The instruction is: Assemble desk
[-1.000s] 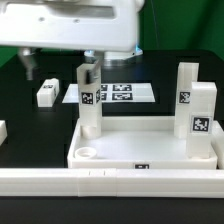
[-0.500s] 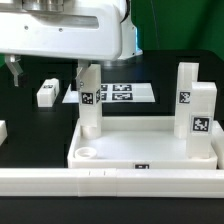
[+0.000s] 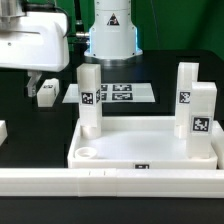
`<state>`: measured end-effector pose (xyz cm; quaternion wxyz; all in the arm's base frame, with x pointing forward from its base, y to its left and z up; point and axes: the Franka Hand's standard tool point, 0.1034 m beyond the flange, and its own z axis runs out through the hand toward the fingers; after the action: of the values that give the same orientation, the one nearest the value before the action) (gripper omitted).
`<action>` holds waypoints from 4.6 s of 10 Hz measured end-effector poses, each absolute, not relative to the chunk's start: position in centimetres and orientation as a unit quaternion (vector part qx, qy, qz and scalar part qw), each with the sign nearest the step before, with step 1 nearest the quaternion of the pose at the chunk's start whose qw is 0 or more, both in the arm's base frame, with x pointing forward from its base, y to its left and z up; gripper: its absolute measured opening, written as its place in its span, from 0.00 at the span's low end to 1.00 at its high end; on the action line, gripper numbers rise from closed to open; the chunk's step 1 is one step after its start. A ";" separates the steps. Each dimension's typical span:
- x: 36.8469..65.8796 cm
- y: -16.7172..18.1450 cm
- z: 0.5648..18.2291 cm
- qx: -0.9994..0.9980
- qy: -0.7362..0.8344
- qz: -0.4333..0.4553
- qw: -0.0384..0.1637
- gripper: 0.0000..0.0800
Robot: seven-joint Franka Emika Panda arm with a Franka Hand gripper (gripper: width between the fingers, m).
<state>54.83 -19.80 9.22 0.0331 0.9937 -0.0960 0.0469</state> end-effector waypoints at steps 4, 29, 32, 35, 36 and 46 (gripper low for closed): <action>53.9 -20.3 8.8 0.993 -0.107 0.041 0.023 0.81; 41.1 -17.2 2.8 0.942 -0.090 -0.318 -0.056 0.81; 39.5 -17.4 3.1 0.903 -0.076 -0.420 -0.059 0.81; 38.8 -17.1 2.7 0.859 -0.078 -0.501 -0.070 0.81; 38.5 -17.2 2.1 0.850 -0.079 -0.516 -0.071 0.81; 36.8 -17.3 0.5 0.835 -0.081 -0.539 -0.071 0.46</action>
Offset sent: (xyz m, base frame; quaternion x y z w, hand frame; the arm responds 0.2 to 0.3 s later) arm -0.0284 -0.0119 -0.0054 0.0733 -0.0326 0.0520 0.9954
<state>36.82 -17.32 0.50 -0.0705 0.8354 -0.0811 -0.5390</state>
